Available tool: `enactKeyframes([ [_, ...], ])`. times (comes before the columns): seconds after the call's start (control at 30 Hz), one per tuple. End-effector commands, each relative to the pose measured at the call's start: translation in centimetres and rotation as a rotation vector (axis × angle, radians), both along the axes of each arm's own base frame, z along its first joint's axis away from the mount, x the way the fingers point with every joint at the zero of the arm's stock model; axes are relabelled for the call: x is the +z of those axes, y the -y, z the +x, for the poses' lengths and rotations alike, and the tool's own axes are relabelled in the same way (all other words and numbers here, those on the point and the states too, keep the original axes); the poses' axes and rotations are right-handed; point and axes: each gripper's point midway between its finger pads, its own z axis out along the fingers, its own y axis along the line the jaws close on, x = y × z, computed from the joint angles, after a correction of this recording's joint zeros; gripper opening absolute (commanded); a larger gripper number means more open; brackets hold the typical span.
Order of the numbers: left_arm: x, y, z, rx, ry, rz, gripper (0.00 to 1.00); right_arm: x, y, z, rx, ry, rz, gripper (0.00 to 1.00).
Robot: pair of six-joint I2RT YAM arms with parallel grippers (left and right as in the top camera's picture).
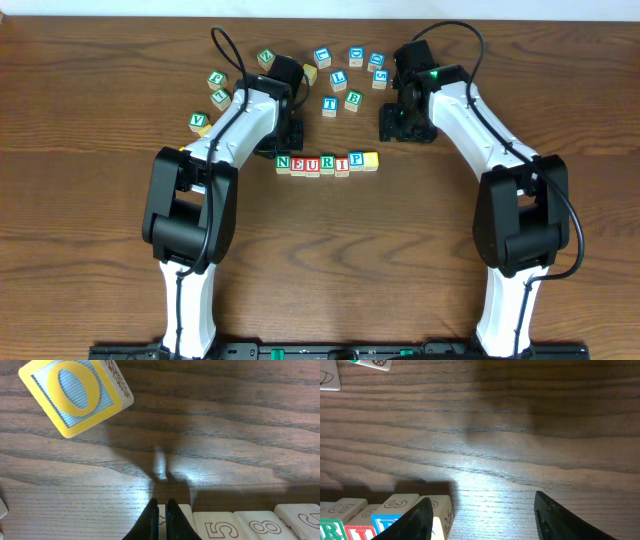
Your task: Spell out NEURIPS
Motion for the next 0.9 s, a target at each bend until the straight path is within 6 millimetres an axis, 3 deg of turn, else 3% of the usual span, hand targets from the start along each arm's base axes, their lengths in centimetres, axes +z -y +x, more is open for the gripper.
enactKeyframes([
  [0.0, -0.64, -0.23, -0.2, 0.012, -0.015, 0.006, 0.08, 0.33, -0.01, 0.4, -0.003, 0.013, -0.007, 0.6],
  [0.87, -0.62, 0.51, -0.27, -0.008, -0.008, 0.004, 0.07, 0.32, 0.0, 0.39, -0.003, 0.013, -0.008, 0.6],
])
